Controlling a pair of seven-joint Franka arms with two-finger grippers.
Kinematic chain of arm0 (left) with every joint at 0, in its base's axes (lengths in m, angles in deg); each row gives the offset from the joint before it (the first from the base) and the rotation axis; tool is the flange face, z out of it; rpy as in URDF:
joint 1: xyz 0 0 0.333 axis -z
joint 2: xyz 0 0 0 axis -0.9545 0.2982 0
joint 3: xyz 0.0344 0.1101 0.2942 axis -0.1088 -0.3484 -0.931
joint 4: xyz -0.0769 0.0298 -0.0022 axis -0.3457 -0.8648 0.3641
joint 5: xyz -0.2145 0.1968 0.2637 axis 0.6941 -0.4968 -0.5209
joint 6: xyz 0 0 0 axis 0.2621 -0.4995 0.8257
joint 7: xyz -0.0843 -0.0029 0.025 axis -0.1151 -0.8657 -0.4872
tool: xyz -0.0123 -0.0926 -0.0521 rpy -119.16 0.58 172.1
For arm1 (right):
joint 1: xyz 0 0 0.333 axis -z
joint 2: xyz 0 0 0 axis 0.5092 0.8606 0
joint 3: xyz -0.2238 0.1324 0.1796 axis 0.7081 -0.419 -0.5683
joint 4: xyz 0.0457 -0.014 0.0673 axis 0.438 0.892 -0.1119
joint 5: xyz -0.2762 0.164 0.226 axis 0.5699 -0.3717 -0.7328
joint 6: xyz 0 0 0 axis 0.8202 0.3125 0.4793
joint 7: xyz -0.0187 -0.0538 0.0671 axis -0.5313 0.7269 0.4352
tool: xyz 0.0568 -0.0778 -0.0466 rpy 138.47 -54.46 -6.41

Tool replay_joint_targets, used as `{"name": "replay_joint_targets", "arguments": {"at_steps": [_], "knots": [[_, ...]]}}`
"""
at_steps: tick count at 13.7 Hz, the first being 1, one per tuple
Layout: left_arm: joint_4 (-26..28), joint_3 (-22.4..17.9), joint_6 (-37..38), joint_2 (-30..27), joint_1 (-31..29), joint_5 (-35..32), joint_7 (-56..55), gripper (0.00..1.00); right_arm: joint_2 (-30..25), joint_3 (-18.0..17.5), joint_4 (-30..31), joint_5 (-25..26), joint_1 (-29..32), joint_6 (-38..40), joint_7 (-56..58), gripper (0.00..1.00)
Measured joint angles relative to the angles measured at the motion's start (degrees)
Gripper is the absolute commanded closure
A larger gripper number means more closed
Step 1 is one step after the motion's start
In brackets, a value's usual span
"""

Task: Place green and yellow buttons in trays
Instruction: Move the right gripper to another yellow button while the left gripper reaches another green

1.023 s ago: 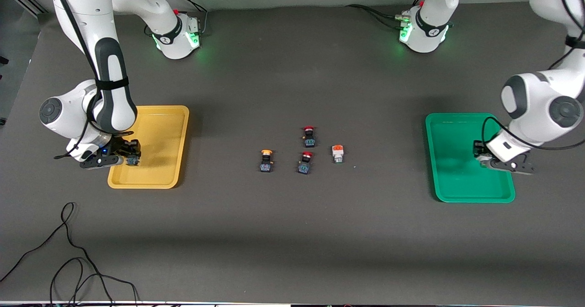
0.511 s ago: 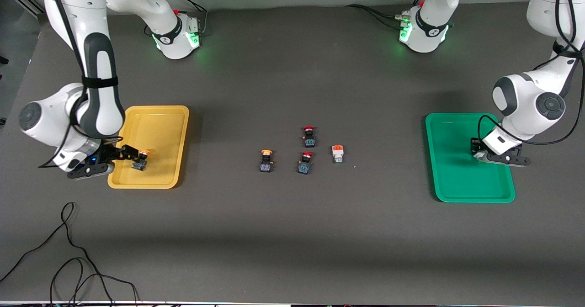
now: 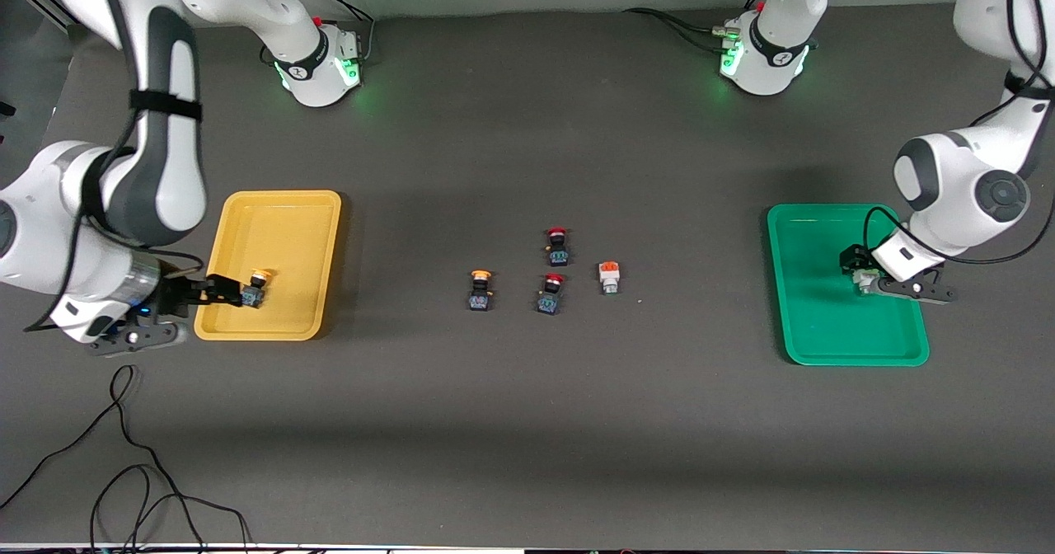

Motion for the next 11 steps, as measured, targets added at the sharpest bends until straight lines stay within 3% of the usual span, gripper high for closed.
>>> {"name": "replay_joint_targets", "arguments": {"at_steps": [3,6,8,11], "knots": [[-8.45,3.89,19.60,-5.38,1.54,2.35,-3.46,0.00,1.38,-3.25,-2.13,0.18,-7.35,-0.07,-12.32,0.00],[-18.67,9.50,33.45,-7.12,2.96,4.38,-11.34,0.00,5.13,-11.02,-7.19,0.18,-9.93,-0.54,-25.13,0.00],[-21.67,12.70,35.87,-6.92,4.88,5.40,-18.86,0.00,7.84,-15.98,-10.34,0.18,-9.96,-1.79,-33.45,0.00],[-22.60,15.17,33.48,-4.66,12.17,6.93,-31.83,0.00,11.46,-21.82,-11.28,0.18,-9.89,-7.87,-43.83,0.00]]}}
